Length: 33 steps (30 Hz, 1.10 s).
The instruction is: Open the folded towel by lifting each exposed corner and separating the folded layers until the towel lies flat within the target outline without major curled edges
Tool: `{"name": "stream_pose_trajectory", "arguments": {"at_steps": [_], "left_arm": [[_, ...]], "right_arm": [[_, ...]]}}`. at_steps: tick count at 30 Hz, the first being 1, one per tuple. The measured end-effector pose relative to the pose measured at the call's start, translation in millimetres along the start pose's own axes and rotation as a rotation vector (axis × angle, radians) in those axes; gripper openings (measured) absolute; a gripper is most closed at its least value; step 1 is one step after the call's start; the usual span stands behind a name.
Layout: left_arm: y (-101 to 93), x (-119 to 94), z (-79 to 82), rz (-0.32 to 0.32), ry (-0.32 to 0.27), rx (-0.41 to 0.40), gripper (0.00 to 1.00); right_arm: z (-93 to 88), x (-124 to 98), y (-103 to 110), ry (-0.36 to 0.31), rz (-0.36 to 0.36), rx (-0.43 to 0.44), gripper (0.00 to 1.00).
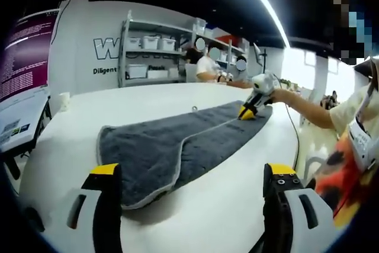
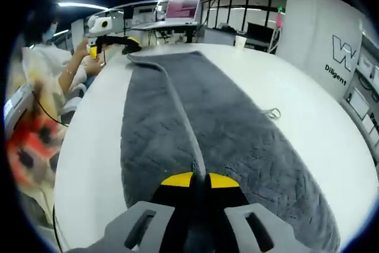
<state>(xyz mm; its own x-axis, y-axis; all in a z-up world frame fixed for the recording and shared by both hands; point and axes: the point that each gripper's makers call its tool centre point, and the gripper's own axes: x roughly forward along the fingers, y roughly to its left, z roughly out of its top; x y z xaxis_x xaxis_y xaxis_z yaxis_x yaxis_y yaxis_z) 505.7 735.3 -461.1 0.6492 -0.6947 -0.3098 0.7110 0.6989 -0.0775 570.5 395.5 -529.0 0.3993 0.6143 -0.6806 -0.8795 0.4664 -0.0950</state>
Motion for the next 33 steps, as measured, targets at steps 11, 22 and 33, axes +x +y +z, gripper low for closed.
{"name": "stream_pose_trajectory", "arguments": {"at_steps": [11, 22, 33], "left_arm": [[0.8, -4.1, -2.8, 0.011, 0.010, 0.000, 0.96], [1.2, -8.8, -5.9, 0.021, 0.024, 0.006, 0.95], [0.2, -10.7, -8.7, 0.022, 0.021, -0.004, 0.94]], "right_arm": [[13.5, -23.0, 13.4, -0.040, -0.070, -0.076, 0.00], [18.7, -53.3, 61.7, -0.085, -0.098, -0.166, 0.00], [3.0, -61.4, 108.2, -0.043, -0.029, -0.197, 0.00]]}}
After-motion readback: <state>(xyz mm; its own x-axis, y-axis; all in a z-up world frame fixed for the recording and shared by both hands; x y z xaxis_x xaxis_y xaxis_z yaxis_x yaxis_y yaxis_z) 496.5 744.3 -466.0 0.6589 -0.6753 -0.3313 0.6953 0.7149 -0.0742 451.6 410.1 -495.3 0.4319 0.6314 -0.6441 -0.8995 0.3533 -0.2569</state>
